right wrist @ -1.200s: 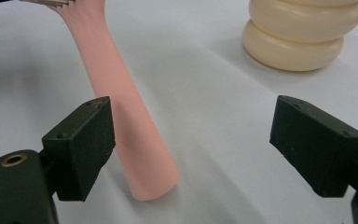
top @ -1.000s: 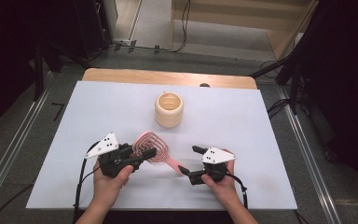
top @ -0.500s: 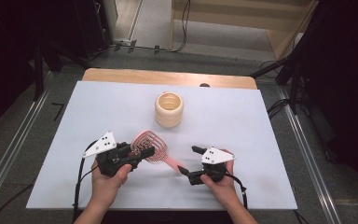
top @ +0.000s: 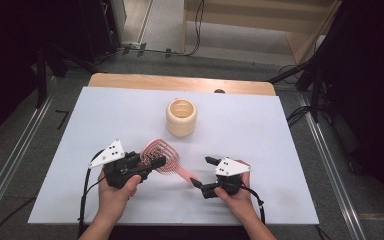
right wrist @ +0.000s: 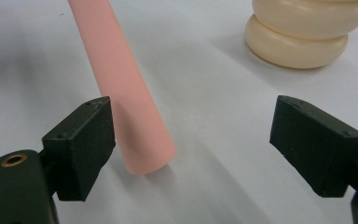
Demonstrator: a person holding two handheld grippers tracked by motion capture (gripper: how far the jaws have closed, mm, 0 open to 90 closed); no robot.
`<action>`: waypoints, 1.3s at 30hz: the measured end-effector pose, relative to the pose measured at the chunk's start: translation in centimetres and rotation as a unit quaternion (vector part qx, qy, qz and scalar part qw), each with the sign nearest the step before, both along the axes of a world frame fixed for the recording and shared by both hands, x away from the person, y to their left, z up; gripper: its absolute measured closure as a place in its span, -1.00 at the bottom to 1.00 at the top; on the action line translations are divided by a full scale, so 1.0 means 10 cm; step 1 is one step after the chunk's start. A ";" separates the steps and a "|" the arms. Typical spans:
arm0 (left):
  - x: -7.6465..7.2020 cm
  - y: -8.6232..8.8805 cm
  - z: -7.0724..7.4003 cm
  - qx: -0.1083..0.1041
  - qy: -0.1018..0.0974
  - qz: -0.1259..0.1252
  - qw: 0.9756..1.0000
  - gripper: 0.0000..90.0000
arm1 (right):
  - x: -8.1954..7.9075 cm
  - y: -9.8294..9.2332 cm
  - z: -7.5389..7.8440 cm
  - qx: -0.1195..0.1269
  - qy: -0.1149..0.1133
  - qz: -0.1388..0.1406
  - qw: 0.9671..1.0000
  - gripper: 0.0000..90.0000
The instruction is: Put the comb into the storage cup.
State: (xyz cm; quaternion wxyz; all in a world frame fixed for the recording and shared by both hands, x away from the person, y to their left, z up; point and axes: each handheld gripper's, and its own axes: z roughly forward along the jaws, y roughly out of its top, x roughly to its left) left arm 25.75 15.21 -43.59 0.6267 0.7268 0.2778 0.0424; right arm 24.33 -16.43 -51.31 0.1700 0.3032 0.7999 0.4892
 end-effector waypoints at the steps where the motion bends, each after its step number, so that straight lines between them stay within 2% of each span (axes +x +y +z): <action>1: 0.00 0.00 0.00 -0.001 0.000 0.001 1.000 0.43 | 0.00 0.00 0.00 -0.001 0.000 0.000 1.000 -0.73; 10: 0.01 -0.01 0.00 -0.002 0.000 0.002 1.000 0.43 | 0.00 0.01 -0.01 -0.007 -0.002 -0.002 1.000 -0.73; 39: 0.06 -0.04 -0.01 -0.001 0.002 0.001 1.000 0.43 | 0.01 0.02 -0.01 -0.006 0.000 -0.003 1.000 -0.72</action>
